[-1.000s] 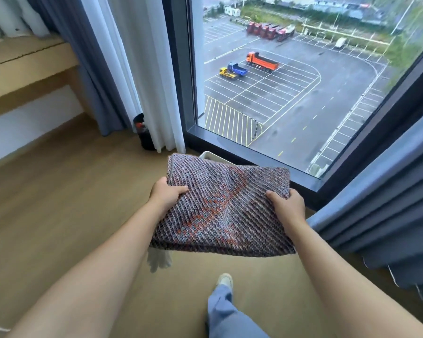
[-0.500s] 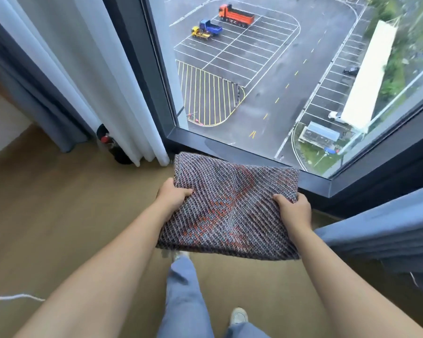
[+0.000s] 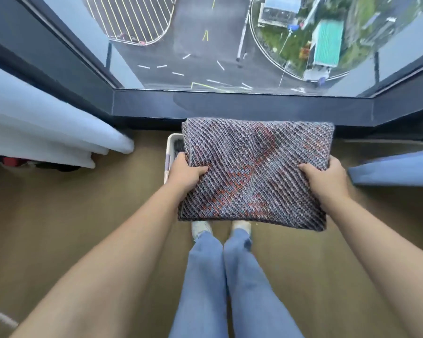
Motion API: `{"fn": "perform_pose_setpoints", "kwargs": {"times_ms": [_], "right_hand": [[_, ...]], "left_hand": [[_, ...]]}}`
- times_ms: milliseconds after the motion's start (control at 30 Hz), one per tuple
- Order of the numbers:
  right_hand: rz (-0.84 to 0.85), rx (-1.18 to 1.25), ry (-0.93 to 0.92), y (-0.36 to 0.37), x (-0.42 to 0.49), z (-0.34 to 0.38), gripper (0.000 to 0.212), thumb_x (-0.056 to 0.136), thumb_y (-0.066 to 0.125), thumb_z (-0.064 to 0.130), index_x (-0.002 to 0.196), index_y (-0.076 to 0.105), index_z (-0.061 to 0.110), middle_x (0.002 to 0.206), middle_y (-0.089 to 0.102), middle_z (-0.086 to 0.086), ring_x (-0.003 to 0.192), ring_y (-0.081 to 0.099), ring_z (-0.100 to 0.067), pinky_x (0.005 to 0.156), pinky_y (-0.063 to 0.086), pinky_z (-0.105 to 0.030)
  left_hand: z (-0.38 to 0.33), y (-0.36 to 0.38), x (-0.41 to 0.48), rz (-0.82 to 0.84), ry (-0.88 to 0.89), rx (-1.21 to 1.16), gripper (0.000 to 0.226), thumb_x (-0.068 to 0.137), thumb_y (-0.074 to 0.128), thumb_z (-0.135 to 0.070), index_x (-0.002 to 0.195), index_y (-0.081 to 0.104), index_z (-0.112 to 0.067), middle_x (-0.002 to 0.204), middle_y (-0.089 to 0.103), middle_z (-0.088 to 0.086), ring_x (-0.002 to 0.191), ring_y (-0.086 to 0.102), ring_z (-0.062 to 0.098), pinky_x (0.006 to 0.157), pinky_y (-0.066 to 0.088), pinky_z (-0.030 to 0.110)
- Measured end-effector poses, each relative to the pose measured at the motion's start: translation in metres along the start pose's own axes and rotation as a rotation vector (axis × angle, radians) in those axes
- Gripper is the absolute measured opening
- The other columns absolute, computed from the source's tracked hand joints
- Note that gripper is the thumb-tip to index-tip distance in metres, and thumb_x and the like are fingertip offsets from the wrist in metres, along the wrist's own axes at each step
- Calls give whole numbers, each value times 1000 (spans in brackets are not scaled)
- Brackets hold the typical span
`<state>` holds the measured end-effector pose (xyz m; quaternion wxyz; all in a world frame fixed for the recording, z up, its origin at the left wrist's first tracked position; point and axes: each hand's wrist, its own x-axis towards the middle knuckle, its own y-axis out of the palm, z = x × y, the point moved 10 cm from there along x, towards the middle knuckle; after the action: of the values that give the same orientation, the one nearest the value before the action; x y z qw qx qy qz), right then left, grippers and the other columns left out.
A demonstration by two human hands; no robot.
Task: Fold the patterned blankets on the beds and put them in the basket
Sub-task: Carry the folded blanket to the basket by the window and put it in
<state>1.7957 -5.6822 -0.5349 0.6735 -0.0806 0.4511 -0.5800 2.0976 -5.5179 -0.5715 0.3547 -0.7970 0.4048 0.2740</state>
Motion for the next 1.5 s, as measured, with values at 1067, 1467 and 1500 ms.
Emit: {"fn": "perform_pose_setpoints", "kwargs": {"times_ms": [1067,1467,1500], "right_hand": [[92,-582,-266,313,125,-125,86,85,60,23,147,3,5,146,21,-22,131,21,-38,110,21,-51],[405,-968,-278,382,122,-204,105,76,54,66,145,-15,29,153,-19,-20,141,-17,-35,115,-4,-45],[417,-995,-271,391,130,-211,106,75,54,67,145,-17,27,153,-20,-21,141,-17,-36,115,-5,-46]], "left_hand": [[174,26,245,-305,332,645,96,76,72,-32,146,12,-5,152,16,20,141,13,31,114,6,33],[261,88,277,-11,153,1107,127,62,62,-72,143,-23,-26,150,-23,26,139,-22,36,105,-19,38],[266,91,286,-10,151,1116,130,59,62,-74,143,-24,-25,149,-22,27,139,-22,37,104,-20,39]]}}
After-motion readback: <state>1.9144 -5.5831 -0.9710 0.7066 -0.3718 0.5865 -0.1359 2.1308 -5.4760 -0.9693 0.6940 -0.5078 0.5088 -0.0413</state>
